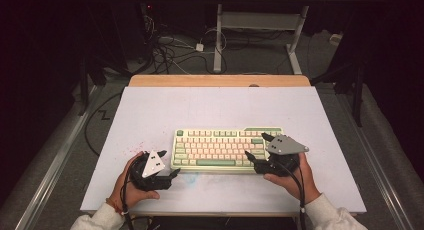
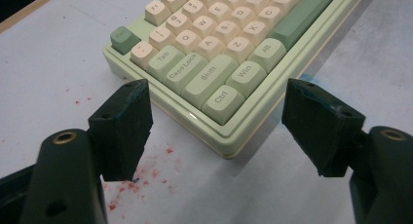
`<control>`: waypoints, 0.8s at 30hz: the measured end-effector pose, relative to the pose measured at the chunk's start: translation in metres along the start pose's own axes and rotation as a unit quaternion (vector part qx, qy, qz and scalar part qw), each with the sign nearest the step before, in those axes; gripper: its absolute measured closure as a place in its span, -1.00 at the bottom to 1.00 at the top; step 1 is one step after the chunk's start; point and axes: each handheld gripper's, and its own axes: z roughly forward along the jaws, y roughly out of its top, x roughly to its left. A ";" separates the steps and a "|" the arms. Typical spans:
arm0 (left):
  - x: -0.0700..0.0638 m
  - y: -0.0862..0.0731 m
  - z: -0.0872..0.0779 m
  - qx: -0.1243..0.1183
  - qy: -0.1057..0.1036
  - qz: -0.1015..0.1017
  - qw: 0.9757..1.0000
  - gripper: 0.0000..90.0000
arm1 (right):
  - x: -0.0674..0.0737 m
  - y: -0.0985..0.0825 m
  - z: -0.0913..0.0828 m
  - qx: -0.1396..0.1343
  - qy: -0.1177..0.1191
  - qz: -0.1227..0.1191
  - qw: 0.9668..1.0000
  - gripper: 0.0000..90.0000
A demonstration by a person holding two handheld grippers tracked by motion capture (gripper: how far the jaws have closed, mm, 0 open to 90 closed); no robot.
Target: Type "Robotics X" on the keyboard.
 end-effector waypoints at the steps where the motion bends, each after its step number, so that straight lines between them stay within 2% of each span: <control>1: 0.000 0.000 0.000 0.001 0.000 -0.001 1.000 -0.46 | 0.001 -0.003 -0.002 0.000 -0.001 -0.002 1.000 -0.48; 5: 0.001 0.002 0.001 0.011 0.004 -0.007 1.000 -0.49 | 0.002 -0.013 -0.008 0.011 -0.006 -0.012 1.000 -0.49; 9: -0.001 0.005 0.003 0.007 0.002 -0.005 1.000 -0.52 | 0.003 -0.022 -0.016 0.019 -0.017 -0.013 1.000 -0.52; 15: -0.008 0.013 0.008 0.000 -0.023 -0.009 1.000 -0.46 | 0.006 -0.035 -0.026 0.023 -0.021 -0.008 0.999 -0.52; 17: -0.011 0.015 0.011 -0.006 -0.046 -0.012 0.999 -0.40 | 0.008 -0.040 -0.029 0.021 -0.023 -0.004 1.000 -0.52; 18: -0.013 0.017 0.012 -0.010 -0.050 -0.010 0.999 -0.36 | 0.010 -0.042 -0.030 0.023 -0.021 -0.004 0.999 -0.52; 19: -0.014 0.020 0.013 -0.013 -0.058 -0.012 0.998 -0.24 | 0.013 -0.046 -0.032 0.028 -0.021 -0.010 0.999 -0.52; 20: -0.015 0.023 0.015 -0.014 -0.064 -0.010 0.998 -0.24 | 0.013 -0.046 -0.032 0.028 -0.021 -0.010 0.999 -0.52; 22: -0.018 0.031 0.020 -0.005 -0.059 -0.004 0.998 -0.11 | 0.015 -0.048 -0.034 0.030 -0.018 -0.011 0.999 -0.51; 24: -0.018 0.038 0.025 0.007 -0.071 0.000 0.997 0.08 | 0.017 -0.050 -0.036 0.032 -0.017 -0.010 0.999 -0.50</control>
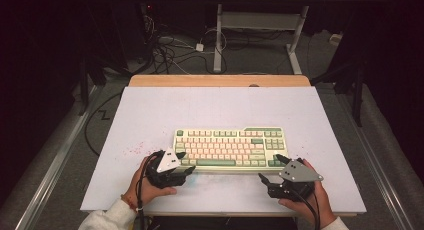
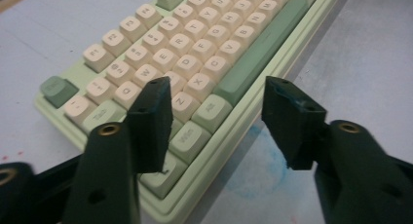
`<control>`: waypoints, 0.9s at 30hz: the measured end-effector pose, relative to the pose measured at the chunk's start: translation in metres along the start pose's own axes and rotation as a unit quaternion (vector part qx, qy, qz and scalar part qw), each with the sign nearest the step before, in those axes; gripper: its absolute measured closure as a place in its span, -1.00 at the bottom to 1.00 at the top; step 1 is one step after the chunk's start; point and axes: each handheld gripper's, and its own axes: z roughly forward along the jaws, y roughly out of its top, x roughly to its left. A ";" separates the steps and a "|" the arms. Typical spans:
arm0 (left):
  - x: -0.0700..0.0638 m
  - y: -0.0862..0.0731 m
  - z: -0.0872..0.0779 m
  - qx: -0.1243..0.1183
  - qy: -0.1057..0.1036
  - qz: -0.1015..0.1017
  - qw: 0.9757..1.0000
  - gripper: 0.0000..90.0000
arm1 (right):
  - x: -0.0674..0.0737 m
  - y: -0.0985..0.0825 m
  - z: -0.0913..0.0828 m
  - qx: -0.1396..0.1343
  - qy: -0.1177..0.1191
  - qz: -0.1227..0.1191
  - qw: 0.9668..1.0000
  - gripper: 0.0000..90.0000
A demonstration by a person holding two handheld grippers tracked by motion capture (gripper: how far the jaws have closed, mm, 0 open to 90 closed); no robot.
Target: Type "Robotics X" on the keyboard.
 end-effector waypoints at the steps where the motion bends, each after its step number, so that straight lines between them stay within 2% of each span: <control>1: 0.000 0.003 0.003 0.007 0.003 0.004 1.000 0.25 | 0.001 -0.001 0.000 0.002 0.001 0.000 1.000 -0.49; 2: 0.000 0.006 0.006 0.012 -0.008 0.001 1.000 0.38 | 0.001 -0.002 0.000 0.004 0.001 -0.003 1.000 -0.49; 3: 0.000 0.008 0.008 0.013 -0.016 -0.004 1.000 0.59 | 0.003 -0.002 0.000 0.004 -0.001 -0.008 1.000 -0.49; 4: 0.000 0.010 0.010 0.017 -0.017 -0.001 1.000 0.59 | 0.003 -0.002 0.000 0.004 -0.001 -0.008 1.000 -0.49; 7: -0.001 0.018 0.014 0.016 -0.026 0.005 1.000 0.85 | 0.005 -0.003 0.002 0.006 0.003 -0.013 1.000 -0.49; 10: -0.002 0.028 0.016 0.013 -0.036 0.019 0.999 0.93 | 0.006 -0.004 0.004 0.011 0.003 -0.017 1.000 -0.49; 14: 0.000 0.041 0.025 0.013 -0.045 0.020 0.999 0.93 | 0.006 -0.004 0.005 0.011 0.004 -0.015 1.000 -0.48; 16: 0.001 0.048 0.031 0.021 -0.051 0.024 0.998 0.93 | 0.006 -0.004 0.006 0.012 0.004 -0.018 1.000 -0.48; 19: 0.001 0.056 0.039 0.026 -0.049 0.027 0.998 0.93 | 0.006 -0.004 0.007 0.017 0.005 -0.022 1.000 -0.48; 27: -0.003 0.064 0.058 0.056 -0.053 0.038 0.996 0.89 | 0.003 -0.007 0.007 0.022 -0.005 -0.019 1.000 -0.48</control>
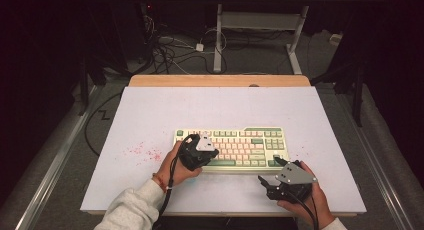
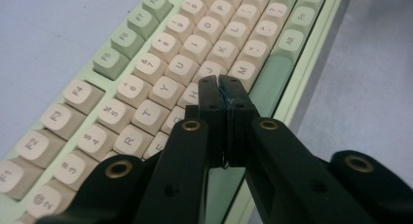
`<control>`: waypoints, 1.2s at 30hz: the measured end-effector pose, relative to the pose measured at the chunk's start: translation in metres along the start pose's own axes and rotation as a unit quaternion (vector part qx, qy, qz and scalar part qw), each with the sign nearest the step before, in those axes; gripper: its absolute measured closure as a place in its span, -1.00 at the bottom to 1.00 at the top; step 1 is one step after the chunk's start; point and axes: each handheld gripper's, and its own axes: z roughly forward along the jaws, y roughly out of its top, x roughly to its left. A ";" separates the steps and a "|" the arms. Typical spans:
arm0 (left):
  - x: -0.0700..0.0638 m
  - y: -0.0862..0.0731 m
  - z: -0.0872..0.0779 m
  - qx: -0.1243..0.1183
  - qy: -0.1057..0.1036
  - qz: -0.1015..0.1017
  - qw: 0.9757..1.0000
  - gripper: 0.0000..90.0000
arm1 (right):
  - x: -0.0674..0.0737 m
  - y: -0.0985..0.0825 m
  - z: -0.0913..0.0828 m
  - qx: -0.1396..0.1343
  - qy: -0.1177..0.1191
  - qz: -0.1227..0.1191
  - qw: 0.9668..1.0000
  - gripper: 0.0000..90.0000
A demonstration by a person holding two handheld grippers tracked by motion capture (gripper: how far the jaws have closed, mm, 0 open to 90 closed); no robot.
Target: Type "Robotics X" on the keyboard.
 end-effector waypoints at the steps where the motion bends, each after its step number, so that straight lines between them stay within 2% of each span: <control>1: 0.000 0.000 0.001 0.001 0.000 -0.003 1.000 0.89 | 0.000 0.000 0.000 0.000 -0.001 0.000 1.000 -0.48; 6: -0.001 0.001 0.006 0.016 0.003 0.002 1.000 0.87 | 0.000 0.000 0.000 0.001 0.000 -0.004 1.000 -0.47; 11: 0.001 0.000 0.008 0.020 0.008 -0.002 1.000 0.87 | 0.002 0.001 0.001 0.004 0.001 -0.007 1.000 -0.47; 13: 0.000 -0.001 0.010 0.030 0.009 0.005 0.999 0.93 | 0.003 0.002 0.001 0.004 0.003 -0.011 1.000 -0.46; 16: -0.003 0.000 0.009 0.030 0.015 0.015 0.999 0.93 | 0.004 0.002 0.001 0.004 0.002 -0.013 1.000 -0.46; 20: -0.005 0.002 -0.001 0.008 0.026 0.024 0.999 0.92 | 0.003 0.002 0.000 0.004 0.000 -0.013 1.000 -0.46; 26: -0.003 0.001 -0.011 -0.011 0.032 0.022 0.999 0.85 | 0.002 0.002 -0.001 0.003 -0.002 -0.010 1.000 -0.46; 31: -0.002 -0.001 -0.019 -0.020 0.056 0.023 0.998 0.67 | 0.001 0.002 -0.001 0.003 -0.002 -0.011 1.000 -0.45; 36: 0.000 -0.006 -0.028 -0.043 0.069 0.025 0.996 0.44 | 0.001 0.001 0.000 0.004 -0.004 -0.009 1.000 -0.45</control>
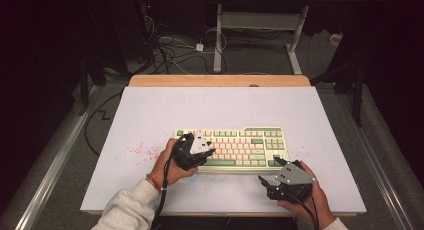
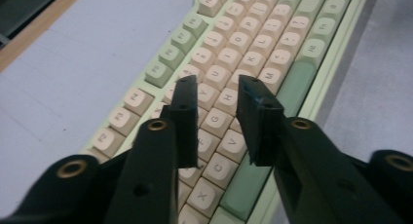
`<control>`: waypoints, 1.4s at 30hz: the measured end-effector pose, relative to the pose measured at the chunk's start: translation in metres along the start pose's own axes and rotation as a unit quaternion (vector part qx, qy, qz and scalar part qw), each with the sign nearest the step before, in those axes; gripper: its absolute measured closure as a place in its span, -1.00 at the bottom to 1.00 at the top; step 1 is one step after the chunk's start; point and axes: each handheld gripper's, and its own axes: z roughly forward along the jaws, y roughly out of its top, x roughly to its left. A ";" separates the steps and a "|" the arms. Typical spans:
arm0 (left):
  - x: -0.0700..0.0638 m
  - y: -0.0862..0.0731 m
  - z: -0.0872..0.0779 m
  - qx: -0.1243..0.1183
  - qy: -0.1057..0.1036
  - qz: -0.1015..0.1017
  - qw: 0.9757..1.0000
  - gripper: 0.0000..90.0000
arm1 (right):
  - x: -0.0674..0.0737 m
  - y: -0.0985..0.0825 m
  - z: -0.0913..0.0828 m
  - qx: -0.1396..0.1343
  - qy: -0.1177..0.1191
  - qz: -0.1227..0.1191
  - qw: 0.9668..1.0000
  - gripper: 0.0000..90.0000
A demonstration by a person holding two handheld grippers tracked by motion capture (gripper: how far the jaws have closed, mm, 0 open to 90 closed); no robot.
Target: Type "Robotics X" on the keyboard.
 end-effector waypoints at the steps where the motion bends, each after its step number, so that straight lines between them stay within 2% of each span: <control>1: 0.000 -0.001 -0.001 -0.003 0.006 0.002 1.000 0.36 | 0.000 0.000 0.000 0.000 0.000 0.000 1.000 -0.45; 5: -0.002 -0.004 -0.007 -0.011 0.036 0.001 0.999 0.00 | 0.000 0.000 -0.001 -0.003 0.000 0.002 1.000 -0.45; 9: -0.003 -0.009 -0.013 -0.031 0.041 -0.004 0.999 -0.32 | -0.001 0.000 -0.001 -0.005 -0.001 0.004 1.000 -0.45; 12: -0.004 -0.014 -0.015 -0.027 0.058 -0.003 0.998 -0.45 | -0.002 0.000 -0.001 -0.004 -0.001 0.006 1.000 -0.45; 14: -0.005 -0.020 -0.018 -0.026 0.056 -0.005 0.998 -0.50 | -0.002 0.000 -0.001 -0.003 -0.001 0.005 1.000 -0.45; 15: -0.006 -0.023 -0.019 -0.023 0.061 -0.001 0.998 -0.53 | -0.002 0.000 -0.001 -0.002 -0.001 0.006 1.000 -0.45; 16: -0.006 -0.026 -0.020 -0.023 0.067 -0.002 0.997 -0.54 | -0.003 -0.001 -0.001 -0.002 -0.001 0.006 1.000 -0.45; 28: -0.008 -0.053 -0.036 -0.029 0.075 -0.005 0.997 -0.58 | -0.005 -0.001 0.001 0.001 0.001 0.012 1.000 -0.45; 37: -0.008 -0.073 -0.043 -0.012 0.088 -0.018 0.996 -0.59 | -0.006 -0.001 0.002 0.002 0.004 0.014 1.000 -0.46; 42: -0.009 -0.081 -0.047 0.000 0.090 -0.016 0.996 -0.60 | -0.009 0.002 0.003 0.000 0.002 0.015 1.000 -0.46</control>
